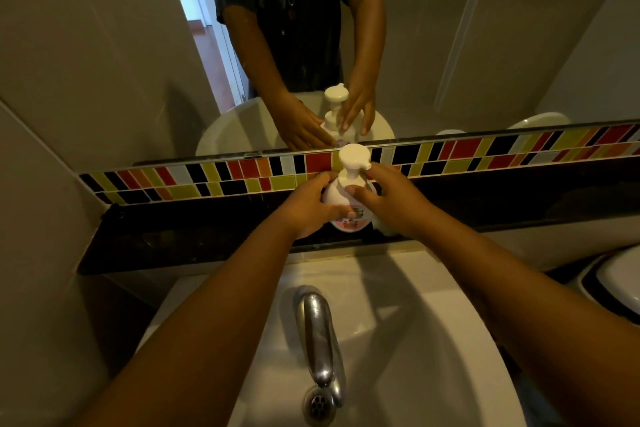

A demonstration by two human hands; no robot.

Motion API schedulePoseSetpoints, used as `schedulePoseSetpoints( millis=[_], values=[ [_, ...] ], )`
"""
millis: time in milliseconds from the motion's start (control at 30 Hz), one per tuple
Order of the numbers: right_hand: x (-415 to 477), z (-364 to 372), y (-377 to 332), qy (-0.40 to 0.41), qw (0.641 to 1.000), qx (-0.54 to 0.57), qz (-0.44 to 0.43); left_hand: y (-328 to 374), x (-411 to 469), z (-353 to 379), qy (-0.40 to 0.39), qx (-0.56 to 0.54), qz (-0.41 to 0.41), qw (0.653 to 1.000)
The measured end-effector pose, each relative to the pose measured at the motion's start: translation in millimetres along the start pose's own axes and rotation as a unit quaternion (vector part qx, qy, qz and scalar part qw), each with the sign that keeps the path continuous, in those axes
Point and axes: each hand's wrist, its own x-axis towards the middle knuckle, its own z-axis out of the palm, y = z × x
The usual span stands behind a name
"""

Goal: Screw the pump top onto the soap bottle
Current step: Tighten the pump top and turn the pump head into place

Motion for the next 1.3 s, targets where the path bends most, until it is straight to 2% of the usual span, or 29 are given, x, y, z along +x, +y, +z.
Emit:
schedulePoseSetpoints(
  millis=[100, 333, 400, 567, 700, 867, 967, 1100, 1300],
  values=[
    [-16, 5, 3, 0.010, 1.000, -0.002, -0.018, -1, -1, 1, 0.002, 0.000, 0.005, 1.000],
    [-26, 6, 12, 0.114, 0.992, -0.043, -0.041, -2, 0, 1, 0.003, -0.003, 0.010, 1.000],
    [-15, 2, 7, 0.097, 0.994, -0.030, -0.036, -2, 0, 0, 0.004, 0.000, 0.008, 1.000],
    [-1, 3, 2, -0.004, 1.000, -0.007, 0.005, -2, 0, 0, 0.004, -0.002, 0.007, 1.000],
    [-19, 14, 5, 0.047, 0.999, 0.006, -0.021, -3, -1, 2, 0.009, -0.011, 0.014, 1.000],
    [-26, 13, 13, 0.097, 0.994, -0.039, -0.041, -4, -1, 1, 0.007, -0.015, 0.018, 1.000],
    [-9, 4, 8, 0.073, 0.997, -0.028, -0.011, -3, 0, -1, 0.001, -0.003, 0.017, 1.000],
    [3, -3, 4, -0.020, 0.999, 0.023, 0.012, -1, 0, -1, 0.000, 0.001, 0.018, 1.000],
    [0, -2, 6, -0.009, 0.998, 0.053, 0.019, -4, 1, -4, -0.013, -0.001, 0.017, 1.000]
  ],
)
